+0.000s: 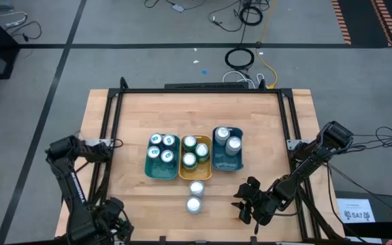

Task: Sort soda cans
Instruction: Put the green soda can into the yellow bin

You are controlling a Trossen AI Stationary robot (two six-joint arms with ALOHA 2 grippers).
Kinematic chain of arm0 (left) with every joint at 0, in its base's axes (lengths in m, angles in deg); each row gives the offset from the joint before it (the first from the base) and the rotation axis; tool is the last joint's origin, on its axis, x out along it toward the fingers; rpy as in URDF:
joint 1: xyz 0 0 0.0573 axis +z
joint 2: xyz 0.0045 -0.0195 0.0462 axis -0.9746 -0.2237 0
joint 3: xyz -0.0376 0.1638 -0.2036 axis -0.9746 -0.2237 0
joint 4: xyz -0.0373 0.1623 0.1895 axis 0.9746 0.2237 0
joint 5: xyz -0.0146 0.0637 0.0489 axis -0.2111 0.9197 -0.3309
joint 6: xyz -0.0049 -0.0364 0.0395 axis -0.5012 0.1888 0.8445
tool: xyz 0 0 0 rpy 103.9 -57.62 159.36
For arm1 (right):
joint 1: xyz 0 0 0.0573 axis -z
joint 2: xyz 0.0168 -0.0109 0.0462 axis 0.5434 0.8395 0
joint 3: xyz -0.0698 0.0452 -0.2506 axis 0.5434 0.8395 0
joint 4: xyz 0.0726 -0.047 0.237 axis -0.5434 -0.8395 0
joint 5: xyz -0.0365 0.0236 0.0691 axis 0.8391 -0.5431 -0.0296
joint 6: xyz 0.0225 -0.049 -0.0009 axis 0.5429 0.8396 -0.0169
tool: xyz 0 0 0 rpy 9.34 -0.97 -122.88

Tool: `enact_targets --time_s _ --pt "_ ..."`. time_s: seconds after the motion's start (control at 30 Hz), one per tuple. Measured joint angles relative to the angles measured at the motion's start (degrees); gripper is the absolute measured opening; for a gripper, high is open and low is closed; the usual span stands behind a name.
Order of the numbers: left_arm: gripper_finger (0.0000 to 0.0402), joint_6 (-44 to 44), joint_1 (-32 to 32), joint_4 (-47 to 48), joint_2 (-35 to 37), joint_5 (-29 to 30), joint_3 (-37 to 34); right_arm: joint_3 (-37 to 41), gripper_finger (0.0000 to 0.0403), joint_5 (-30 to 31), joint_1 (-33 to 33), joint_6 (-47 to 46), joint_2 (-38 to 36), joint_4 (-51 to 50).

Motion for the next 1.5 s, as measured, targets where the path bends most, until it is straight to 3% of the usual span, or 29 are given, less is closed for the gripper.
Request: enact_targets --time_s 0.27,0.53,0.87,1.07,1.27,1.5 --pt "0.0389 0.2 -1.3 -1.8 -2.5 -0.5 -0.4 0.0 0.0155 0.0 0.0 -0.1 0.0 0.0" --pt "0.0387 -0.1 -1.3 -14.3 -2.6 -0.5 -8.9 0.0 0.0155 0.0 0.1 -0.1 0.0 0.0" --pt "0.0314 0.0 0.6 -14.2 -1.7 -0.7 -9.5 0.0 0.0155 0.0 0.1 1.3 0.0 0.0" --pt "0.0309 0.4 2.9 -12.9 0.8 -0.7 -8.0 0.0 0.0155 0.0 0.1 2.1 0.0 -0.5" --pt "0.0315 7.1 6.4 -10.2 4.7 5.6 -6.3 0.0 0.0155 0.1 0.1 2.4 0.0 -0.6" --pt "0.0317 28.0 16.3 -10.7 12.5 15.9 -6.2 0.0 0.0155 0.4 0.2 2.4 0.0 -0.6"
